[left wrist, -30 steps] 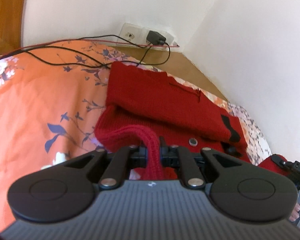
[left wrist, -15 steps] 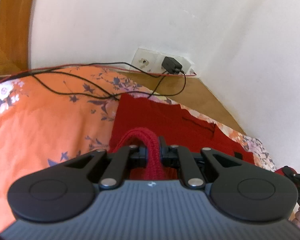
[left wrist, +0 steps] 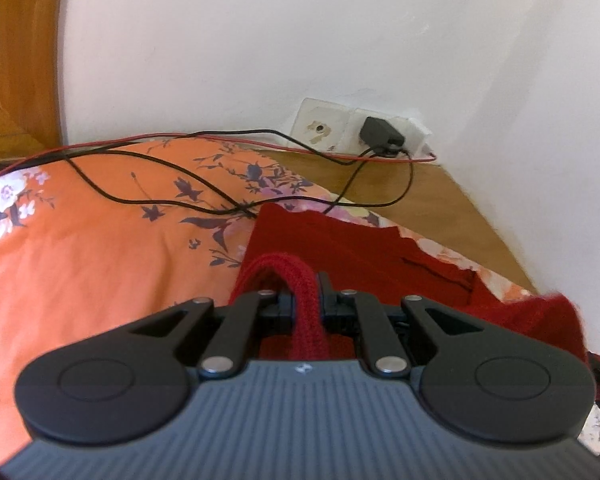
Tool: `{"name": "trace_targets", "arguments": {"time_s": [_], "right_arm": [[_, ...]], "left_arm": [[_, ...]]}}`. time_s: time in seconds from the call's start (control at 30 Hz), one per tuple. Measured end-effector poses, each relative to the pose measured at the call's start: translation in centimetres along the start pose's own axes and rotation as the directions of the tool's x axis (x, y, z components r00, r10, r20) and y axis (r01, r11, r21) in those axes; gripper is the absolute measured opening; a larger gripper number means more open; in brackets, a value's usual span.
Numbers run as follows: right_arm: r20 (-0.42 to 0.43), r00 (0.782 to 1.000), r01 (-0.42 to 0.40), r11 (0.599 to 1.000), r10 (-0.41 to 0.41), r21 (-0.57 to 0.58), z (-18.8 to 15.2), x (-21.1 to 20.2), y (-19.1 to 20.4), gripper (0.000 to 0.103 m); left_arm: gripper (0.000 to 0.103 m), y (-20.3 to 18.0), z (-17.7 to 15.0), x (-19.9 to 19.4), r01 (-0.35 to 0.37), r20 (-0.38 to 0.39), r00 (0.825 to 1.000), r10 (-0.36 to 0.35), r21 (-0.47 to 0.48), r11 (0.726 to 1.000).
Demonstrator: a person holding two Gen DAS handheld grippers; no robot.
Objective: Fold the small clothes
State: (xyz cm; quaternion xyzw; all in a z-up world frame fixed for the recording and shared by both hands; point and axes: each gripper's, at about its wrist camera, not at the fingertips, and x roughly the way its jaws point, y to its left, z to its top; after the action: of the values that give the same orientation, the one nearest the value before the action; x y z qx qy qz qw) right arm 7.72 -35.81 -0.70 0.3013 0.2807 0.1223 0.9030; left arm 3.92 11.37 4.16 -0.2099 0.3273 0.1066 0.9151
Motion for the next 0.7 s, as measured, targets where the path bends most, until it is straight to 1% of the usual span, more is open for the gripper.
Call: {"name": "trace_targets", "arguments": {"time_s": [0.13,0.3,0.5,0.7], "right_arm": [[-0.027,0.999,0.036,0.999,-0.036,-0.011,-0.2,2.1,-0.7,0.009],[-0.025,0.992,0.121,0.984,-0.126,-0.131,-1.3,3.7,0.2,0.01],[-0.04,0.977,0.2,0.966,-0.209,-0.161,-2.3,4.8,0.3,0.01],[-0.034,0.971,0.232,0.962,-0.238,-0.142,-3.0,5.2,0.4,0.012]], "left_arm": [[0.011,0.0,0.0,2.0,-0.031,-0.028,0.999,0.031,0.009,0.999],[0.011,0.1,-0.4,4.5,-0.048,-0.054,0.997,0.051,0.057,0.997],[0.011,0.9,-0.6,7.4,-0.02,-0.102,0.994,0.027,0.074,0.997],[0.013,0.9,-0.6,7.9,0.016,-0.116,0.993,-0.002,0.125,0.992]]}}
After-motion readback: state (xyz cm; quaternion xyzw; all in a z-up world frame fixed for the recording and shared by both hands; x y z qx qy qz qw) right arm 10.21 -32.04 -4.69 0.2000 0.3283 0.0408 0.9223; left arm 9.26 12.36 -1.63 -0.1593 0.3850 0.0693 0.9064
